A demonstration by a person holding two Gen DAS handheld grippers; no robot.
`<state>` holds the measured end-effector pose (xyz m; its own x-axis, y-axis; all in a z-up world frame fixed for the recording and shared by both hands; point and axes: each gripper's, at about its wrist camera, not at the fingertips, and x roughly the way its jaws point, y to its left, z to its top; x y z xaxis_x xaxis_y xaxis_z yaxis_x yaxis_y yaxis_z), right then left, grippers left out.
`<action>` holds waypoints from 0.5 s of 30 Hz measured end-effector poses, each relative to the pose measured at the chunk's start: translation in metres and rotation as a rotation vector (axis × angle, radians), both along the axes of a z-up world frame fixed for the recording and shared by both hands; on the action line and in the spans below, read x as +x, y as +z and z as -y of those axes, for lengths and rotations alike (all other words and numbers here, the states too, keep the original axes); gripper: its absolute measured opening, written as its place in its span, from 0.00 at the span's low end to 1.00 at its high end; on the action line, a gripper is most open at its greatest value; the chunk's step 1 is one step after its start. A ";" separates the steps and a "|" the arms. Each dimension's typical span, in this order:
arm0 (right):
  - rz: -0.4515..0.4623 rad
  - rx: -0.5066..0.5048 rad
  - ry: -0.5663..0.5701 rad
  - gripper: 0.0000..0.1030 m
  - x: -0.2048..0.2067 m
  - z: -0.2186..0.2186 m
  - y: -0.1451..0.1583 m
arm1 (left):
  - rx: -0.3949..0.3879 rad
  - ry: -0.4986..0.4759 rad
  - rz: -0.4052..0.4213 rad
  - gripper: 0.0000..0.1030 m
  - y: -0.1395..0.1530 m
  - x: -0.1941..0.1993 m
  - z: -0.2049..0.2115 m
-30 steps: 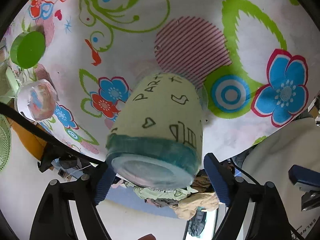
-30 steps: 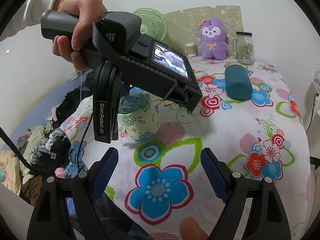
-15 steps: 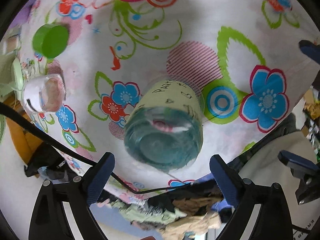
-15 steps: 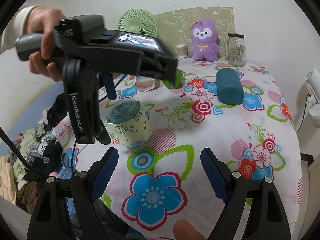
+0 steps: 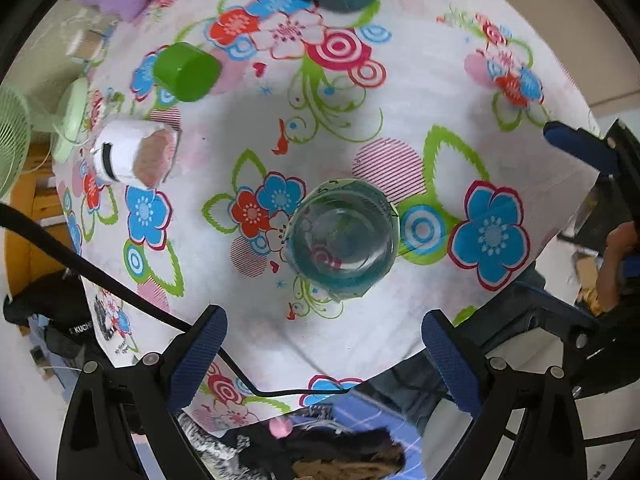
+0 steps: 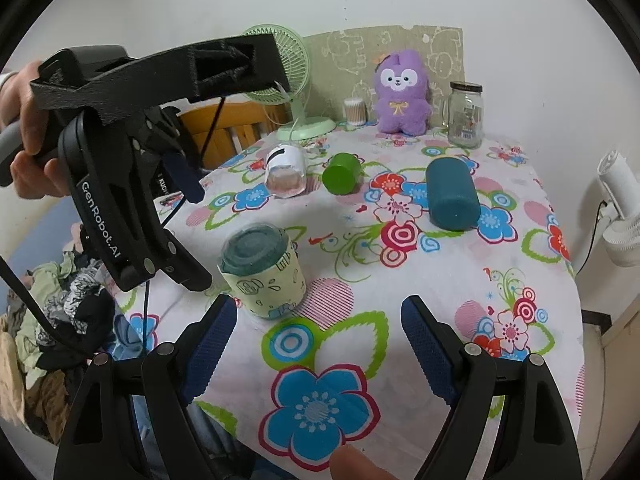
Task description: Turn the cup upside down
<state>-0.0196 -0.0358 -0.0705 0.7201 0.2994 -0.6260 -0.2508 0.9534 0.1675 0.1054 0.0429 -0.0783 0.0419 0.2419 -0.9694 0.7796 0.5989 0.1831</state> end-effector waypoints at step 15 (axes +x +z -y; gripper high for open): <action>0.007 -0.014 -0.051 0.84 0.005 -0.011 0.026 | -0.215 0.087 0.102 0.96 0.031 -0.004 -0.037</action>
<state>-0.0147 -0.0247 -0.0441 0.7386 0.2532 -0.6248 -0.2026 0.9673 0.1525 0.1012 0.0797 -0.0472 0.1300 0.0379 -0.9908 0.7077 0.6963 0.1195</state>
